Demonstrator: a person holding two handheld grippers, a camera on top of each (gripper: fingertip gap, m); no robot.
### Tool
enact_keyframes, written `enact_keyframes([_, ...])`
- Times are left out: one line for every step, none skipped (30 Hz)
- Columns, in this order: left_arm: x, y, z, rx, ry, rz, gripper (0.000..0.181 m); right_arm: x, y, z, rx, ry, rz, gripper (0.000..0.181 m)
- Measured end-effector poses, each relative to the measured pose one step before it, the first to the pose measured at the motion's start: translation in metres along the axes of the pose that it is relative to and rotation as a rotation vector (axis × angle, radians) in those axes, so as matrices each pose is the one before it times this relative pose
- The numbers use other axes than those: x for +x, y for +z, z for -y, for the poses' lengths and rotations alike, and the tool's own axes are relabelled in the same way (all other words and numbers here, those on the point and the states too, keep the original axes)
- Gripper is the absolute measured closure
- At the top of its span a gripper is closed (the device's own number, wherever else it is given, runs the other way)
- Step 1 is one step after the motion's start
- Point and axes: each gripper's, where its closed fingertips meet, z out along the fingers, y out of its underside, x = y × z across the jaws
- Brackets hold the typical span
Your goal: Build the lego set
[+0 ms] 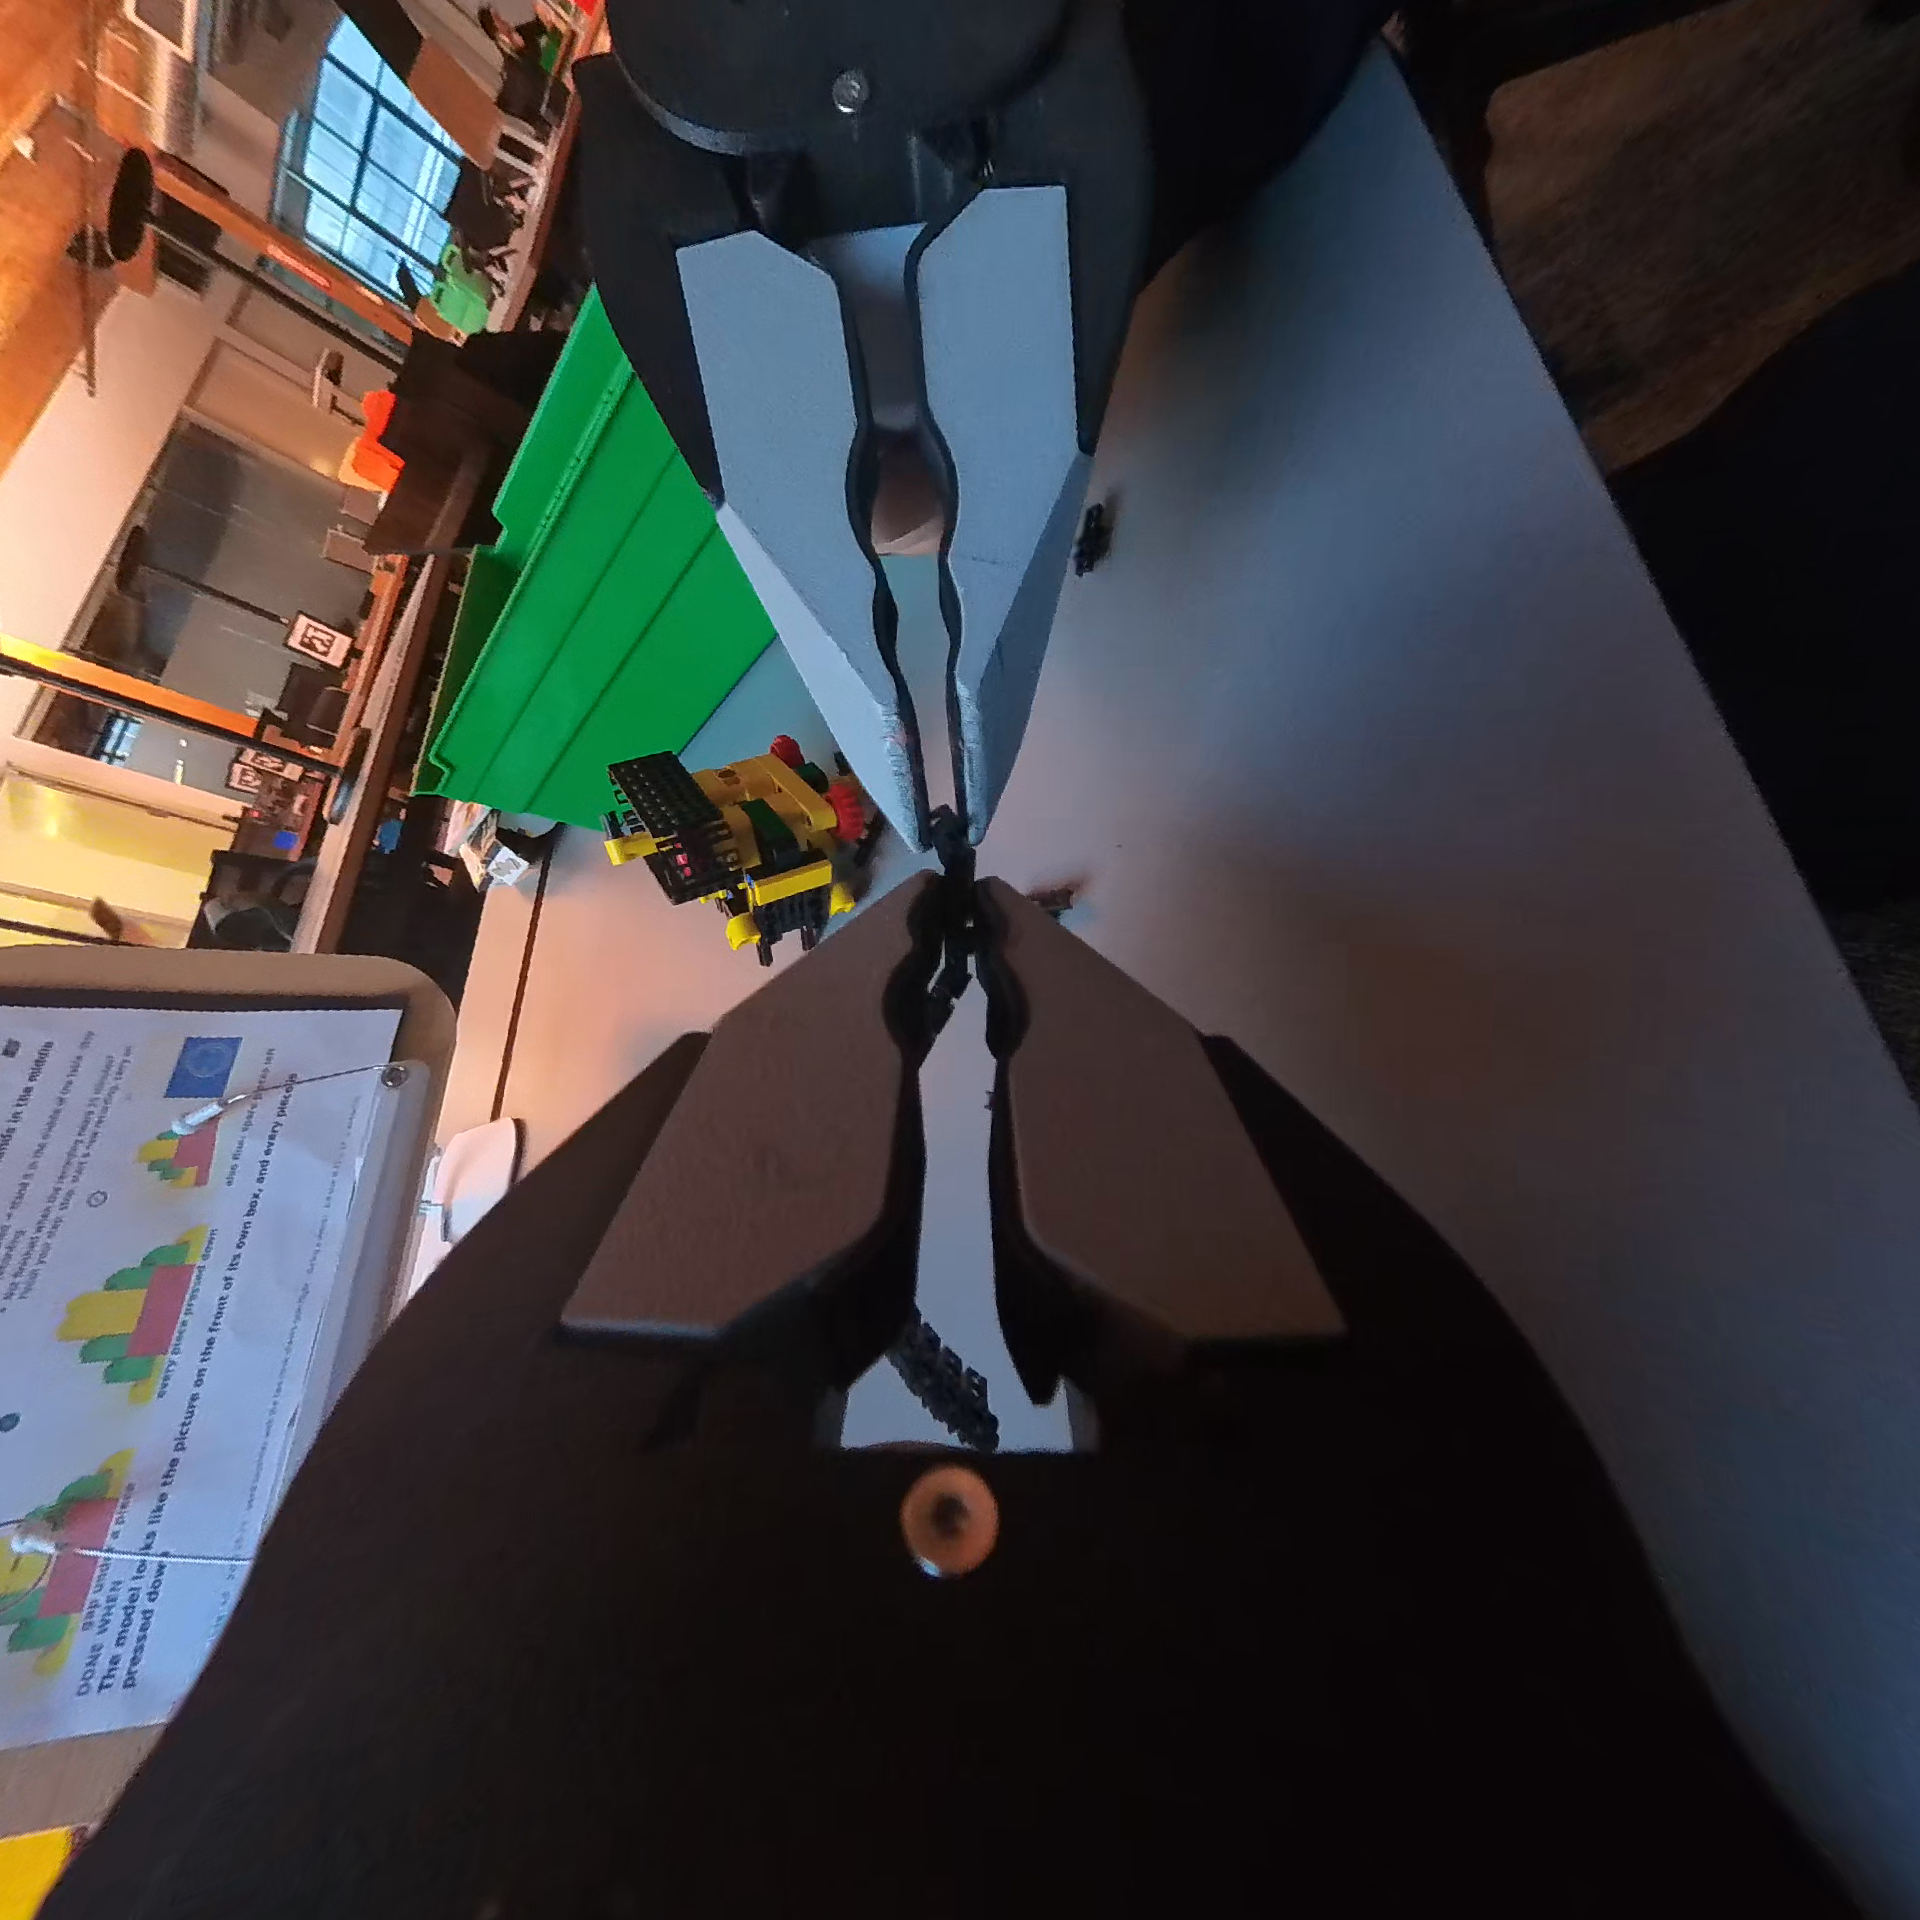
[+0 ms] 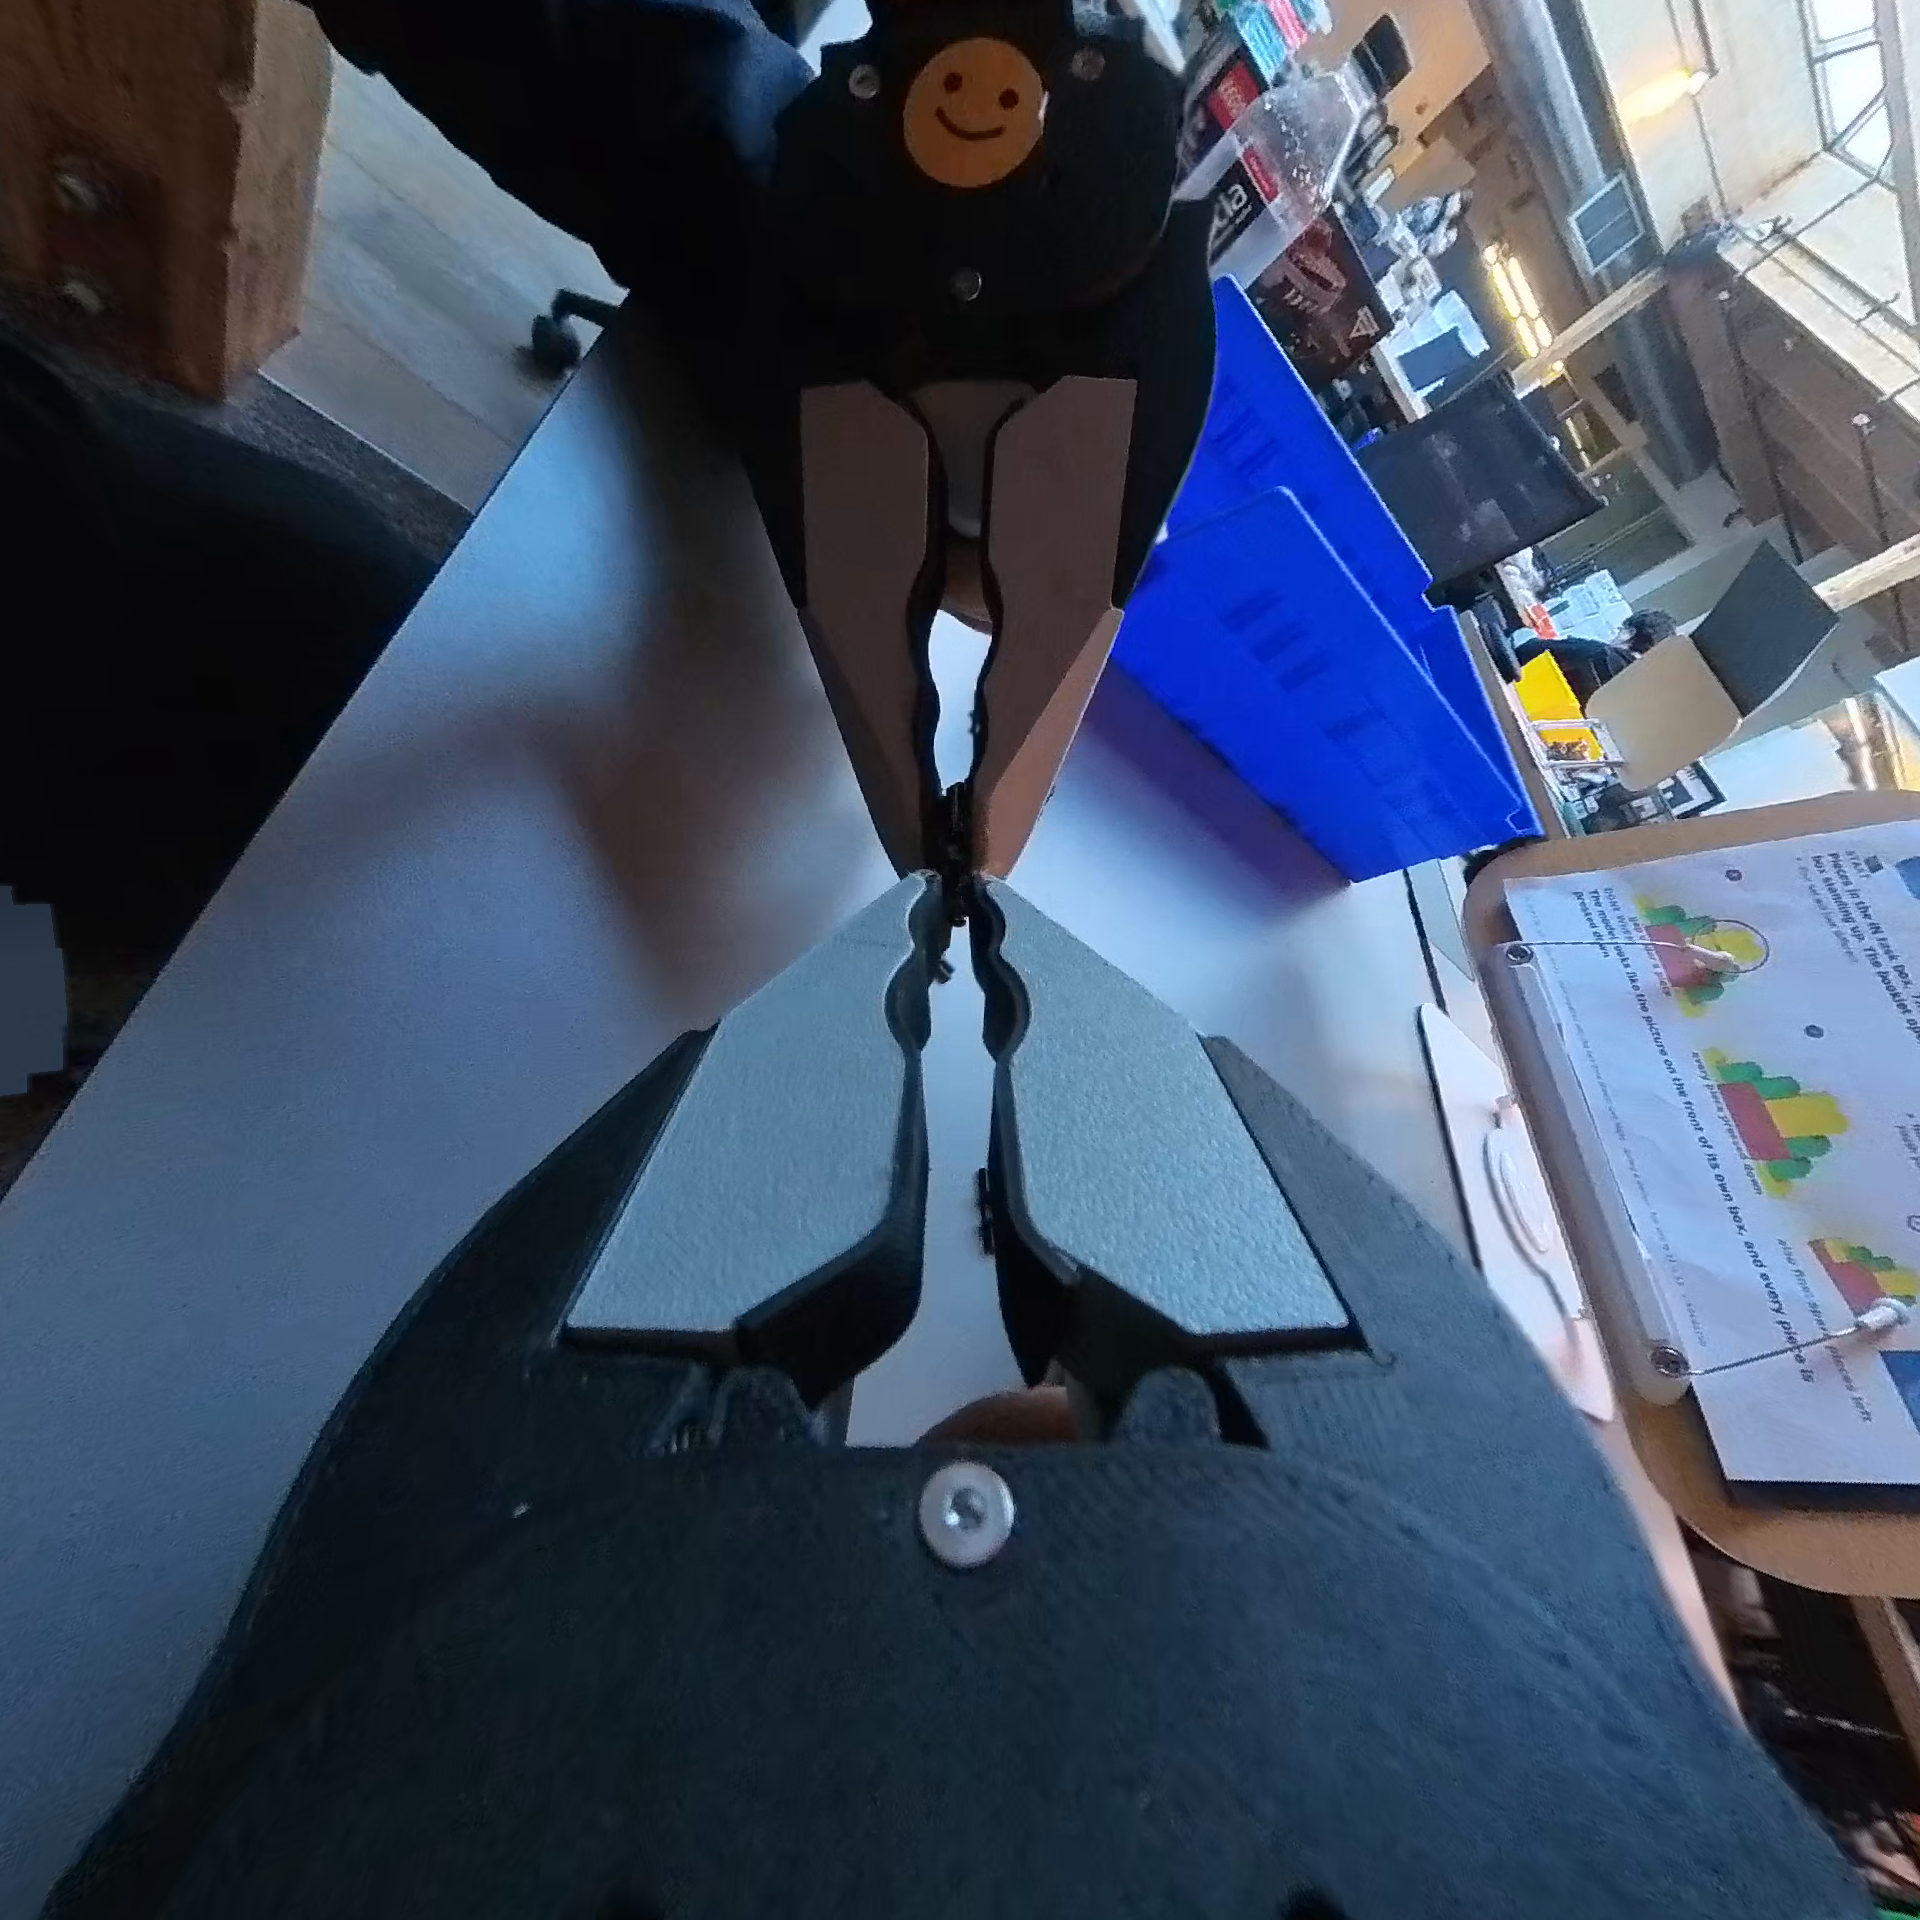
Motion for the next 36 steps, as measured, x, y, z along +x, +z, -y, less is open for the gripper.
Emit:
enact_keyframes([-0.00062, -0.00034, 0.0004, 0.0042, -0.0037, 0.0008, 0.18, 0.00085, -0.00024, 0.00009, -0.0012, 0.0107, 0.0034, 0.179])
enact_keyframes([-0.00046, -0.00025, -0.00005, -0.0002, -0.0006, 0.0004, 0.18, 0.00057, -0.00009, -0.00018, -0.0018, 0.0149, 0.0057, 0.18])
enact_keyframes([0.00009, -0.00017, -0.00032, -0.0027, 0.009, 0.0011, 0.179, 0.00066, 0.00016, -0.00079, -0.0029, 0.0195, 0.0066, 0.18])
enact_keyframes([-0.00034, 0.00014, -0.00142, -0.0101, 0.0129, 0.0073, 0.18, 0.00139, 0.0007, -0.00187, -0.0082, 0.0243, 0.0026, 0.18])
enact_keyframes([-0.00102, 0.00043, -0.00255, -0.0169, 0.0128, 0.0107, 0.179, 0.00118, 0.00107, -0.00219, -0.0098, 0.026, 0.0023, 0.18])
enact_keyframes([-0.00013, 0.0004, -0.00197, -0.0133, 0.011, 0.0029, 0.179, 0.0005, 0.00084, -0.00113, -0.0036, 0.0164, 0.0036, 0.18])
enact_keyframes([-0.00012, -0.00014, -0.00076, -0.0075, 0.0058, 0.0036, 0.18, 0.00089, 0.00027, -0.00048, 0.0007, 0.0058, -0.0031, 0.18])
enact_keyframes([0.00019, -0.00047, -0.00015, -0.0036, 0.0052, -0.0004, 0.181, 0.00808, -0.00041, -0.0013, -0.0082, 0.009, -0.0498, 0.181])
enact_keyframes([0.01188, -0.00093, 0.00337, 0.0223, 0.0174, -0.0698, 0.181, 0.01712, -0.00256, -0.0047, -0.0295, 0.0023, -0.0939, 0.181])
enact_keyframes([0.01197, 0.00073, 0.00735, 0.0351, 0.0151, -0.0462, 0.181, 0.01795, -0.00484, -0.00354, -0.0151, 0.022, -0.0773, 0.18])
enact_keyframes([0.00478, 0.00334, 0.00285, -0.0094, 0.0274, 0.0029, 0.181, 0.00971, -0.00658, 0.00581, 0.049, 0.0564, -0.0145, 0.181])
enact_keyframes([-0.00118, 0.00398, -0.00227, -0.0325, 0.0168, 0.0227, 0.18, 0.00304, -0.006, 0.00895, 0.0608, 0.0539, 0.0156, 0.181])
enact_keyframes([-0.00605, 0.00326, -0.00539, -0.0295, -0.0118, 0.0309, 0.18, 0.00071, -0.002, 0.00156, 0.0118, 0.0226, 0.0111, 0.18])
enact_keyframes([-0.00885, 0.00075, -0.00506, -0.0132, -0.0316, 0.0329, 0.181, -0.00121, 0.00208, -0.00837, -0.0429, 0.0014, 0.0141, 0.18])
enact_keyframes([-0.0086, -0.0016, -0.00294, 0.0073, -0.0429, 0.0252, 0.181, -0.00162, 0.00405, -0.01577, -0.0864, -0.0081, 0.0171, 0.18])
enact_keyframes([-0.00507, -0.00148, -0.0037, 0.0032, -0.0558, 0.001, 0.181, -0.00203, 0.00473, -0.01754, -0.0974, -0.0128, 0.0195, 0.18])
enact_keyframes([-0.00261, 0.00001, -0.00605, -0.0129, -0.048, -0.0105, 0.18, -0.00406, 0.0043, -0.01455, -0.0767, -0.0093, 0.0289, 0.179])
enact_keyframes([-0.00262, 0.00075, -0.00604, -0.0216, -0.0224, -0.0006, 0.18, -0.00475, 0.00337, -0.00943, -0.046, -0.0037, 0.0293, 0.178])
enact_keyframes([-0.00311, 0.00022, -0.00237, -0.0061, -0.0081, 0.0129, 0.18, -0.00764, 0.00267, -0.00536, -0.0202, 0.0025, 0.0432, 0.168])
enact_keyframes([-0.00125, -0.00005, 0.00039, 0.0061, -0.0089, 0.0053, 0.18, -0.01089, 0.00311, -0.00572, -0.0225, 0.0078, 0.0666, 0.166])
enact_keyframes([-0.00083, 0.0005, -0.00026, -0.001, -0.0134, 0.0008, 0.18, -0.0094, 0.00418, -0.00852, -0.0448, 0.0076, 0.0592, 0.164])
enact_keyframes([-0.001, 0.00107, -0.00213, -0.0113, -0.0143, -0.0012, 0.18, -0.00195, 0.00354, -0.00562, -0.0333, 0.0067, 0.0133, 0.176])
enact_keyframes([-0.00177, 0.00129, -0.00358, -0.0172, -0.0179, 0.0018, 0.179, 0.00196, 0.00065, -0.00088, -0.008, 0.0011, -0.0111, 0.17])
enact_keyframes([-0.00144, 0.00116, -0.00417, -0.0178, -0.0207, -0.0029, 0.179, 0.00082, -0.00135, 0.00113, 0.0066, 0.0035, -0.0012, 0.162])
enact_keyframes([-0.00058, 0.0007, -0.00274, -0.0084, -0.0214, -0.0075, 0.179, -0.00164, -0.00155, 0.0022, 0.018, 0.0161, 0.0181, 0.162])
enact_keyframes([-0.00067, 0.00022, -0.00094, 0.0022, -0.0209, -0.006, 0.18, -0.00448, -0.00038, 0.00159, 0.016, 0.0223, 0.036, 0.161])
enact_keyframes([-0.0005, -0.00003, 0.00014, 0.0058, -0.0201, -0.0058, 0.18, -0.003, 0.00114, -0.00034, 0.0017, 0.0161, 0.0252, 0.163])
enact_keyframes([0.00007, -0.0003, 0.00105, 0.0088, -0.0161, -0.0083, 0.18, 0.00274, 0.00047, -0.00036, -0.0075, -0.0001, -0.014, 0.154])
enact_keyframes([0.00065, -0.00036, 0.00144, 0.0102, -0.0137, -0.0116, 0.18, 0.00567, -0.00133, 0.00202, 0.0018, -0.0109, -0.0369, 0.146])
enact_keyframes([-0.00013, -0.00048, 0.00135, 0.0077, -0.0126, -0.0061, 0.18, 0.00439, -0.00305, 0.00667, 0.0334, -0.0089, -0.0307, 0.149])
enact_keyframes([0.00018, -0.00084, 0.00196, 0.0125, -0.0058, -0.007, 0.18, 0.00152, -0.00389, 0.01081, 0.0583, -0.0038, -0.0134, 0.153])
enact_keyframes([-0.00015, -0.00102, 0.00261, 0.0164, -0.0024, -0.004, 0.18, -0.00073, -0.0031, 0.01225, 0.0616, -0.0009, -0.0024, 0.155])
enact_keyframes([-0.00062, -0.0008, 0.00271, 0.017, -0.0087, -0.0015, 0.179, -0.00208, -0.00102, 0.01083, 0.05, -0.0014, 0.0023, 0.158])
enact_keyframes([0.00063, -0.00023, 0.00254, 0.0178, -0.0161, -0.0135, 0.18, -0.0032, 0.00129, 0.00709, 0.029, -0.0051, 0.0062, 0.159])
enact_keyframes([0.00149, -0.0002, 0.00306, 0.021, -0.0223, -0.0199, 0.179, -0.00342, 0.00299, 0.00327, 0.0063, -0.0125, 0.0045, 0.158])
enact_keyframes([0.00159, -0.00045, 0.00439, 0.0281, -0.02, -0.0175, 0.18, -0.00164, 0.00353, 0.00108, -0.0069, -0.0233, -0.0095, 0.157])
